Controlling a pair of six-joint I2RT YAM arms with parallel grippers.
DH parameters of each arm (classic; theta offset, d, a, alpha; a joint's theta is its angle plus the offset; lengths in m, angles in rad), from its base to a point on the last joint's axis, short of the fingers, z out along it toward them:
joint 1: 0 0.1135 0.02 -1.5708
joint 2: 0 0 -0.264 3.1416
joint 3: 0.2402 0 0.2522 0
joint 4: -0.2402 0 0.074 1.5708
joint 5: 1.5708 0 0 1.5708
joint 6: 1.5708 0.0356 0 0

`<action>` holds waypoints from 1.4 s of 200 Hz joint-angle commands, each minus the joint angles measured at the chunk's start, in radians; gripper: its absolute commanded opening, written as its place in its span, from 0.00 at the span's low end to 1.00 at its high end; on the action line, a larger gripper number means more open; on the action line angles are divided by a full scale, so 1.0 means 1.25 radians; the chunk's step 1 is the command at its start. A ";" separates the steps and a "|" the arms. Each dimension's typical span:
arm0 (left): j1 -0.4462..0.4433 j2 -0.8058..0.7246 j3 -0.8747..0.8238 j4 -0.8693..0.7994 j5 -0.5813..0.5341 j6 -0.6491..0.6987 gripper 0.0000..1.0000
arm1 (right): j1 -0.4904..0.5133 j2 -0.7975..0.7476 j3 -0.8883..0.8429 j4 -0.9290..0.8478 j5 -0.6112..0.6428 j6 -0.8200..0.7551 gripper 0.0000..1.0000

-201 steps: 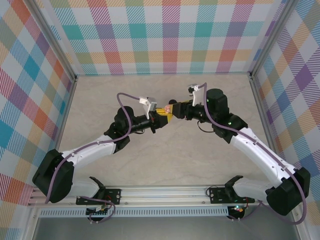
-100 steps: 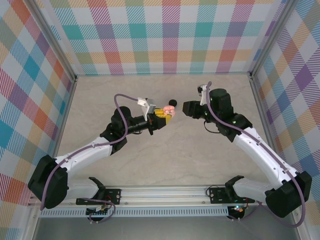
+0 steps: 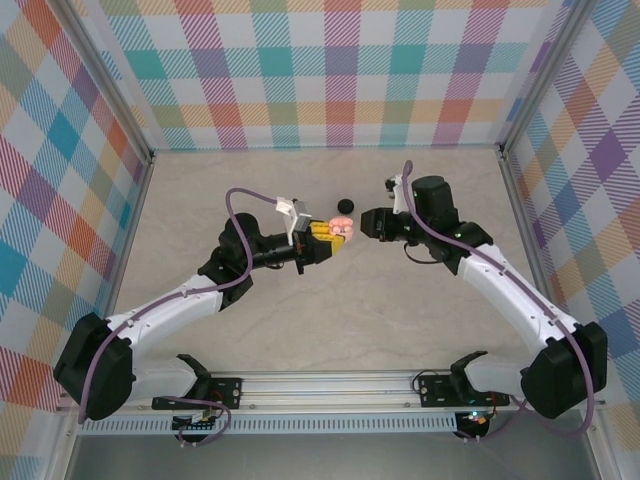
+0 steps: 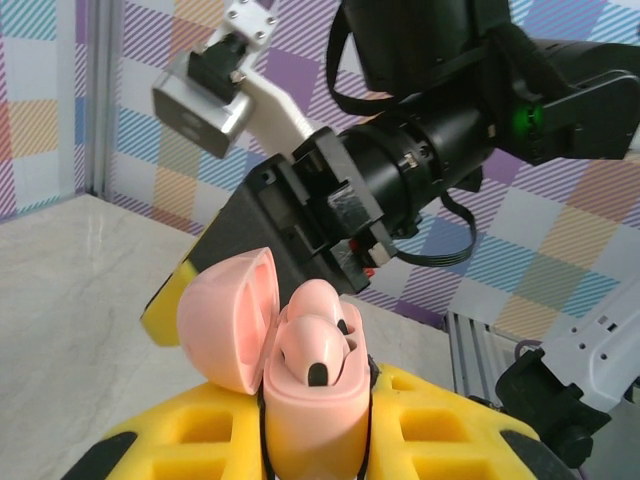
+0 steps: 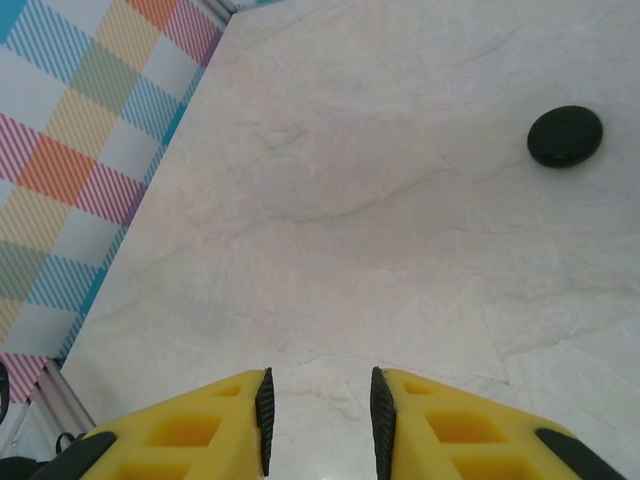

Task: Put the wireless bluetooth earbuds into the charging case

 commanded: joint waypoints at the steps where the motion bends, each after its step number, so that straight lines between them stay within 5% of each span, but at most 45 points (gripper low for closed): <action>1: -0.012 -0.022 0.010 0.057 0.041 0.007 0.04 | -0.002 0.009 -0.001 0.042 -0.065 -0.016 0.34; 170: -0.027 0.024 0.025 0.059 0.064 0.004 0.04 | -0.002 -0.009 -0.016 0.145 -0.282 -0.002 0.31; 280: -0.027 0.048 0.023 0.038 0.025 -0.005 0.04 | -0.002 -0.048 -0.021 0.138 -0.269 -0.007 0.31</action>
